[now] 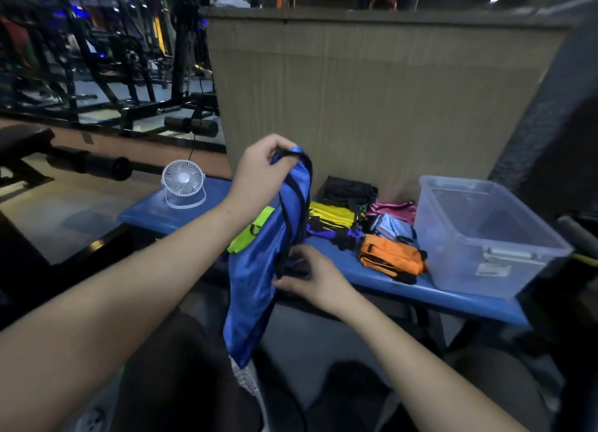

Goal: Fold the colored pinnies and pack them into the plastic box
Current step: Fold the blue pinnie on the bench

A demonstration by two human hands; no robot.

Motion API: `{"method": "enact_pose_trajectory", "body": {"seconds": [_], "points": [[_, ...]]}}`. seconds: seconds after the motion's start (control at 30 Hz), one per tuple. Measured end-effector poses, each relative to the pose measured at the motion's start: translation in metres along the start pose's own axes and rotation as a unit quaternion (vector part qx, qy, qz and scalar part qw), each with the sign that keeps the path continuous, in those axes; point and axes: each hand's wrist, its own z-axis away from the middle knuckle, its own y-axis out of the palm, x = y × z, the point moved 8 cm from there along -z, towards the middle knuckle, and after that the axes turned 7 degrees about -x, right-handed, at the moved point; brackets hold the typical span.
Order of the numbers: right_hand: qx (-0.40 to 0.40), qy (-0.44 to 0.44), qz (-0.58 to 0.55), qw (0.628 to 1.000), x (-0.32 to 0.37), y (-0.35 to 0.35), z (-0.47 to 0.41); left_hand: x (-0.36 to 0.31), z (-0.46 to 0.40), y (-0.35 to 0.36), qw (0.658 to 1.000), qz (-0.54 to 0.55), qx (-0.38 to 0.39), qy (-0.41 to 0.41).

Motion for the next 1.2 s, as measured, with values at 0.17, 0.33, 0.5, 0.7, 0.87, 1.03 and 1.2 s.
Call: {"method": "enact_pose_trajectory", "body": {"seconds": [0.17,0.33,0.5,0.7,0.87,1.03,1.2], "points": [[-0.013,0.062,-0.006,0.998,-0.016,-0.001,0.006,-0.011,-0.002,0.012,0.996,0.075,-0.016,-0.036],[-0.028,0.134,0.044,0.99,-0.061,-0.012,0.008,-0.004,-0.002,0.011,0.995,0.096,-0.019,-0.033],[-0.008,0.161,0.072,0.984,-0.09,-0.027,0.01,0.03,-0.007,0.003,0.993,0.091,-0.047,-0.064],[0.041,0.172,0.117,0.977,-0.118,-0.034,0.002,0.058,-0.012,-0.005,0.991,0.081,-0.069,-0.076],[0.015,0.165,0.151,0.975,-0.123,-0.064,-0.006,0.072,-0.024,-0.034,0.993,0.043,-0.093,-0.066],[-0.031,0.129,0.127,0.983,-0.107,-0.075,-0.013,0.097,-0.016,-0.032,0.993,-0.004,-0.028,-0.116],[-0.05,0.065,0.126,0.989,-0.086,-0.058,-0.018,0.111,0.011,-0.005,0.987,-0.018,0.06,-0.149]]}}
